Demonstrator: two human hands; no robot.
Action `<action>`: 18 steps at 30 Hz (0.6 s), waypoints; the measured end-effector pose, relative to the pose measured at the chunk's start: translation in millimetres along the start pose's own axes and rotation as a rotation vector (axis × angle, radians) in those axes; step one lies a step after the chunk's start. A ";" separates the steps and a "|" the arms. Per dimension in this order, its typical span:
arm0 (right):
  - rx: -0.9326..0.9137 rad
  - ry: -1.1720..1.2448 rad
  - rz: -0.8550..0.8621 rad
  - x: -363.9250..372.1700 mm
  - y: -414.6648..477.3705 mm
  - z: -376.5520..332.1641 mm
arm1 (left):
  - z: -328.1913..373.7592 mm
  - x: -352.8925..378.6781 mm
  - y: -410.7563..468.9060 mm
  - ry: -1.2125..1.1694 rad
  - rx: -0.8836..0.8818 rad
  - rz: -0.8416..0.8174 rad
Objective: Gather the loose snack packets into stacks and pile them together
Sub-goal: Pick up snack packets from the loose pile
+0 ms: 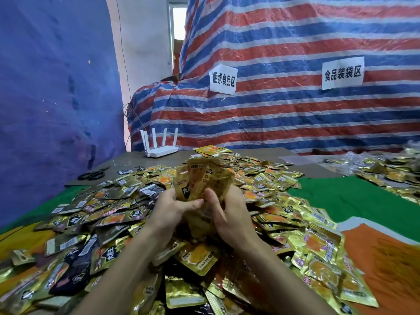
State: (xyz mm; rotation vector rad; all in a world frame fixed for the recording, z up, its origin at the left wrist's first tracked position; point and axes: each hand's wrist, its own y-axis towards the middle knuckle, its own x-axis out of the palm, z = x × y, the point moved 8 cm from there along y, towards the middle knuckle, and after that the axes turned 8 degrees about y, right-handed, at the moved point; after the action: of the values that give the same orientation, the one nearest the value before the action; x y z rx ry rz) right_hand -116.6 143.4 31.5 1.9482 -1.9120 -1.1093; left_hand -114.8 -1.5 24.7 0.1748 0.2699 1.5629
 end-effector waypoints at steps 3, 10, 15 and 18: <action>-0.010 0.228 -0.048 8.5 -4.3 -6.0 | 11.1 0.1 -0.7 0.107 0.086 -0.001; 0.049 0.675 0.138 4.6 -5.0 -4.4 | 2.8 34.4 -14.4 0.247 0.281 -0.082; 0.127 0.815 0.295 -2.3 -6.6 0.7 | 12.2 42.0 -16.8 0.292 0.435 -0.047; 0.170 0.822 0.258 2.1 -7.5 -1.7 | 19.5 32.5 -13.0 0.217 0.439 -0.025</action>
State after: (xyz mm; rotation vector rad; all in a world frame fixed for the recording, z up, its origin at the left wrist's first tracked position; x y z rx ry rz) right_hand -110.1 141.9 27.3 1.7511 -1.7171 -0.0317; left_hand -97.2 32.1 37.8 0.3421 0.7834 1.4812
